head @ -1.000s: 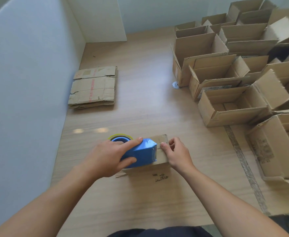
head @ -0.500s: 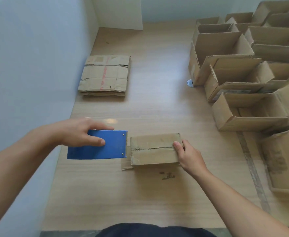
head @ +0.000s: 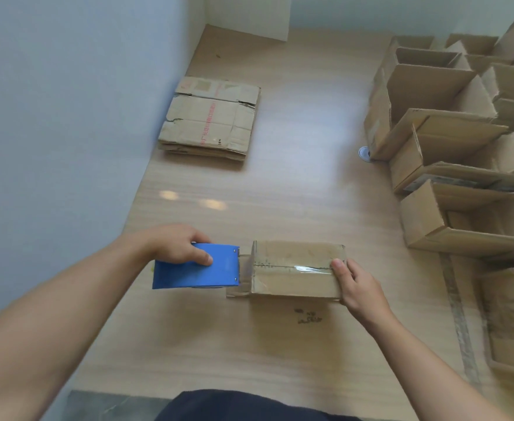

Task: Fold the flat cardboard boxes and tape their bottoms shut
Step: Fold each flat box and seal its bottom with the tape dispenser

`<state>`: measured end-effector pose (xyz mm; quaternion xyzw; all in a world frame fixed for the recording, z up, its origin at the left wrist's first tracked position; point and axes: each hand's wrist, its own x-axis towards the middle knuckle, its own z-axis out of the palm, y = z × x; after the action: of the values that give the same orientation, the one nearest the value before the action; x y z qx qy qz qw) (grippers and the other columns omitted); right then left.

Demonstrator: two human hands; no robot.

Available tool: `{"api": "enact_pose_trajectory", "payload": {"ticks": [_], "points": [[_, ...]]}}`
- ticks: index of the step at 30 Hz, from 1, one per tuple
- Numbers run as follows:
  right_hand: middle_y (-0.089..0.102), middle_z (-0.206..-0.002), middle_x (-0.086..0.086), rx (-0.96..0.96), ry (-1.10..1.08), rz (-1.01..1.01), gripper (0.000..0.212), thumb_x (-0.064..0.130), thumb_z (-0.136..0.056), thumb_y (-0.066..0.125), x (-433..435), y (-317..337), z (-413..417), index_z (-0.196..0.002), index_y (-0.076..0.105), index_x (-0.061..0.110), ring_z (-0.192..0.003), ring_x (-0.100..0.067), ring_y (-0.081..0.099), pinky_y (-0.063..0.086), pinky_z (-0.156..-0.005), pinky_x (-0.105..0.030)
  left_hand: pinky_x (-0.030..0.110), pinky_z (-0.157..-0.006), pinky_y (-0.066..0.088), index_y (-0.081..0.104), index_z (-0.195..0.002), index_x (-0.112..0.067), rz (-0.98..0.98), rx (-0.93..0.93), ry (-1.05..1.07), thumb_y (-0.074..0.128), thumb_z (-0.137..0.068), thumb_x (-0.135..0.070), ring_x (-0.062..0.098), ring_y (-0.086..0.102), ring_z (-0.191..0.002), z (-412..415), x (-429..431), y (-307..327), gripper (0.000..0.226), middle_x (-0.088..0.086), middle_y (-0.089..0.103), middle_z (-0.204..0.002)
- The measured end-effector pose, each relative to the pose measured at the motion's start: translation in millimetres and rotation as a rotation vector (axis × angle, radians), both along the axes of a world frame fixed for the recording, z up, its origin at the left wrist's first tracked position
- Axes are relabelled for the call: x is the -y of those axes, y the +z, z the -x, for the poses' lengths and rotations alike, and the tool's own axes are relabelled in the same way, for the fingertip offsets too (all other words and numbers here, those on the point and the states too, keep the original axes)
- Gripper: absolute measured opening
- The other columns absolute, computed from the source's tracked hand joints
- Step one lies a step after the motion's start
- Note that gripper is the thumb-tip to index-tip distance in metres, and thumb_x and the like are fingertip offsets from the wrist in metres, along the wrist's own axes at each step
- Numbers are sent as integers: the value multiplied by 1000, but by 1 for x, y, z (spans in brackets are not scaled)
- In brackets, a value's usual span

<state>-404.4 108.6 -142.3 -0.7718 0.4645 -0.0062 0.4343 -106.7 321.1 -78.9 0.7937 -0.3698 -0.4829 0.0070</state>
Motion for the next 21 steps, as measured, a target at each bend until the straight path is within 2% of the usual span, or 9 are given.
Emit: {"api": "enact_pose_trajectory", "payload": {"ticks": [3, 7, 11, 13, 15, 17, 19, 21], "points": [[48, -65, 3, 1, -8, -3, 45, 48, -101, 46, -1, 0, -1, -76, 50, 12, -66, -18, 47, 45, -64, -37, 31, -88, 49, 67, -116, -41, 15, 37, -11, 63, -88, -46, 11, 61, -100, 10, 14, -12, 28, -15, 68, -108], [47, -65, 2, 3, 2, 8, 44, 43, -102, 45, -3, 7, -4, -73, 48, 10, -66, -17, 44, 35, -62, -34, 32, -78, 50, 69, -110, -33, -10, 156, -103, 59, -87, -51, 17, 61, -94, 16, 32, -3, 31, -8, 67, -103], [53, -70, -6, -28, 8, 18, 48, 44, -102, 42, -6, 9, -7, -79, 49, 3, -69, -21, 47, 35, -62, -35, 30, -69, 45, 66, -91, -21, -40, 415, -175, 55, -84, -46, 24, 60, -87, 35, 49, 9, 29, -4, 64, -89], [57, -75, -12, -47, 3, 16, 50, 46, -103, 41, -7, 9, -9, -82, 49, 0, -71, -22, 48, 35, -63, -35, 30, -69, 42, 62, -88, -20, -56, 552, -173, 53, -86, -37, 26, 60, -88, 52, 56, 9, 20, -1, 62, -91], [55, -74, -10, -49, 1, 11, 51, 47, -102, 40, -7, 11, -10, -82, 48, 1, -72, -24, 49, 35, -62, -35, 29, -71, 41, 66, -104, -20, -47, 638, -166, 52, -92, -33, 26, 64, -99, 70, 55, 3, 23, 1, 67, -105], [52, -70, -4, -52, -19, -22, 49, 48, -102, 42, -6, 12, -10, -78, 46, 5, -71, -23, 48, 35, -62, -35, 29, -71, 39, 62, -115, -23, -8, 660, -89, 49, -96, -39, 26, 64, -104, 76, 43, -9, 28, 2, 67, -112], [52, -70, -1, -53, -56, -96, 47, 53, -99, 45, -3, 10, -9, -74, 46, 13, -71, -23, 51, 40, -65, -36, 32, -72, 38, 48, -131, -29, 33, 661, 53, 45, -99, -48, 29, 64, -105, 73, 19, -20, 37, 4, 67, -112], [64, -83, -1, -59, -78, -152, 48, 59, -96, 45, -3, 8, -9, -83, 57, 14, -84, -24, 60, 50, -78, -39, 34, -73, 37, 24, -148, -37, 37, 743, 66, 38, -101, -52, 28, 65, -100, 63, -9, -36, 52, 3, 66, -110]]}}
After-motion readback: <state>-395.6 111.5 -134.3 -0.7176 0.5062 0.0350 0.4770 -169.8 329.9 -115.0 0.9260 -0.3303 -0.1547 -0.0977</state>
